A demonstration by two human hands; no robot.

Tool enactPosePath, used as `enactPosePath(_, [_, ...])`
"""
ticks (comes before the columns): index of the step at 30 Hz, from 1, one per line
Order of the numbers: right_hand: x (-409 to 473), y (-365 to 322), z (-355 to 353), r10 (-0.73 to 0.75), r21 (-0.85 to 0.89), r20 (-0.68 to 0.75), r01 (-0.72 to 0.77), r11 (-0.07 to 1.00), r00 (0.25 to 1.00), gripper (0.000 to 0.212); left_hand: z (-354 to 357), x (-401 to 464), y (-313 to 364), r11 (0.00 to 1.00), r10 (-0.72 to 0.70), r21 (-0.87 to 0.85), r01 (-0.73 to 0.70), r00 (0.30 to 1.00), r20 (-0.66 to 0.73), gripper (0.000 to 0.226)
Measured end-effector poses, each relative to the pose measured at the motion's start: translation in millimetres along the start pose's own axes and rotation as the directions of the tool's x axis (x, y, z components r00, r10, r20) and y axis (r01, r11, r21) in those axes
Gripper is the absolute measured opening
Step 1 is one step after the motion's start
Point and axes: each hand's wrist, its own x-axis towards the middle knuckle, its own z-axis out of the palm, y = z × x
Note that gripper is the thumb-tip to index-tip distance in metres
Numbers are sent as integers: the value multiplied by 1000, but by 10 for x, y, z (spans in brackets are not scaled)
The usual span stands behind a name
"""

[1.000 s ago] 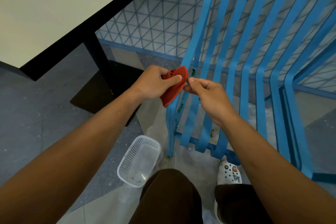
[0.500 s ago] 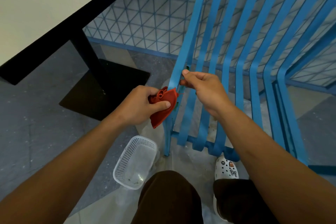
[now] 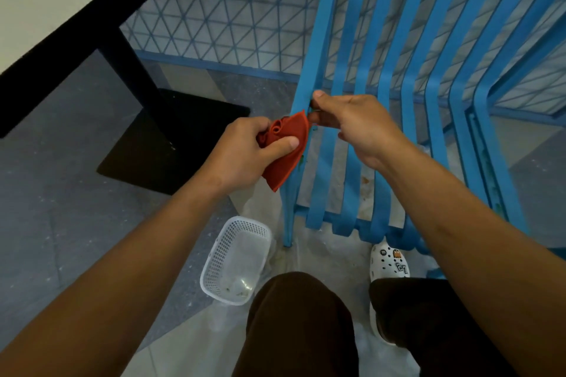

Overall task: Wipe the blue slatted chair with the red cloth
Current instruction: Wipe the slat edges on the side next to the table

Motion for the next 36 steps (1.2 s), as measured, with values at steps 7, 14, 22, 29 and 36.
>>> enactPosePath(7, [-151, 124, 99, -65, -14, 41, 66, 998, 997, 27, 224, -283, -294, 967, -37, -253, 41, 999, 24, 21])
enactPosePath(14, [-307, 162, 190, -88, -96, 104, 98, 991, 991, 18, 182, -248, -244, 948, -35, -315, 45, 999, 38, 31])
enactPosePath(22, [-309, 139, 162, -27, -78, 99, 35, 996, 995, 34, 197, -200, -186, 962, -48, -268, 46, 999, -1, 32])
enactPosePath(29, [-323, 193, 209, -59, -106, 95, 69, 992, 994, 25, 462, -460, -620, 974, 75, -216, -65, 997, 35, 36])
enactPosePath(36, [-331, 213, 238, -63, -110, 72, 71, 991, 995, 23, 521, -471, -734, 985, 68, -168, -49, 992, 108, 34])
